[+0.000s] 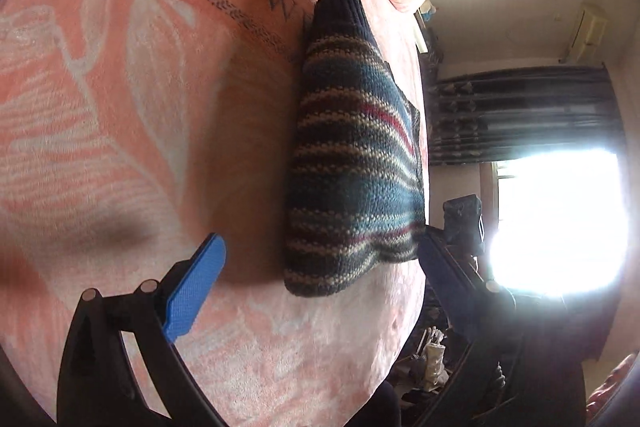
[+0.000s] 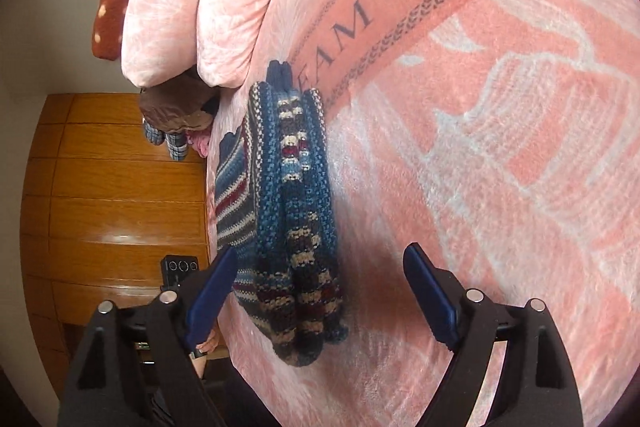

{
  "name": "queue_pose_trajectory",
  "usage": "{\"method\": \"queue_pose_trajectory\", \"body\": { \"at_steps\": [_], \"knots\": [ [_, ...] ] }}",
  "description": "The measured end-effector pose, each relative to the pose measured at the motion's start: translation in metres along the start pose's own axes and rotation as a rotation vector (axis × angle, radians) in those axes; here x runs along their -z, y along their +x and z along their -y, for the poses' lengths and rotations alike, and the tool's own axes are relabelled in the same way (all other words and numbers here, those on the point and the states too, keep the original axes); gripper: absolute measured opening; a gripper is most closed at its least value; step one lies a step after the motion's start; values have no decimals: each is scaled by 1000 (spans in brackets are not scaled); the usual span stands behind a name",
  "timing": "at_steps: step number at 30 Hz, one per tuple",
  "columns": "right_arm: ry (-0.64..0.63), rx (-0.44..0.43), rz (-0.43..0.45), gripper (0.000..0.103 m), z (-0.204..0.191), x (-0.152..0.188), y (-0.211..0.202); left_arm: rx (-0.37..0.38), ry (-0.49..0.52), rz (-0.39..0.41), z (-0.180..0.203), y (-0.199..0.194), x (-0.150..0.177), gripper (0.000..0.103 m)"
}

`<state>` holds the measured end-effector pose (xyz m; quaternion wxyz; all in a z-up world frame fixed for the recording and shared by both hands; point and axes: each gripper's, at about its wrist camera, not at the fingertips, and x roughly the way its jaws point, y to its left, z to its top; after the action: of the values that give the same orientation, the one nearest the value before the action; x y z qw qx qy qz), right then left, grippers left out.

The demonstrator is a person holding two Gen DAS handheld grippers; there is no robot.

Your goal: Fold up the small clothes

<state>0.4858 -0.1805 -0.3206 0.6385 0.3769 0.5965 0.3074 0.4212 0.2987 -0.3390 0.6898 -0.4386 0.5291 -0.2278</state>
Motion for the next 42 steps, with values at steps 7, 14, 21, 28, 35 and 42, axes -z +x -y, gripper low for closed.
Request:
{"method": "queue_pose_trajectory", "body": {
  "at_steps": [7, 14, 21, 28, 35, 42],
  "knots": [
    [-70, -24, -119, 86, -24, -33, 63, 145, -17, -63, 5, 43, -18, 96],
    [-97, -68, -153, 86, -38, -62, 106, 213, 19, -117, 11, 93, -30, 97],
    [-152, -96, -189, 86, -58, -69, 133, 91, 83, -176, 31, 112, -27, 98],
    [-148, -66, -159, 51, -59, -66, 143, 6, 75, -206, 38, 130, -29, 68],
    [-128, -92, -104, 44, -67, -51, 128, 8, 76, -224, 46, 119, -30, 55],
    [-149, -124, -102, 43, -107, -18, 122, 12, 118, -216, 72, 74, -17, 54]
  ]
}}
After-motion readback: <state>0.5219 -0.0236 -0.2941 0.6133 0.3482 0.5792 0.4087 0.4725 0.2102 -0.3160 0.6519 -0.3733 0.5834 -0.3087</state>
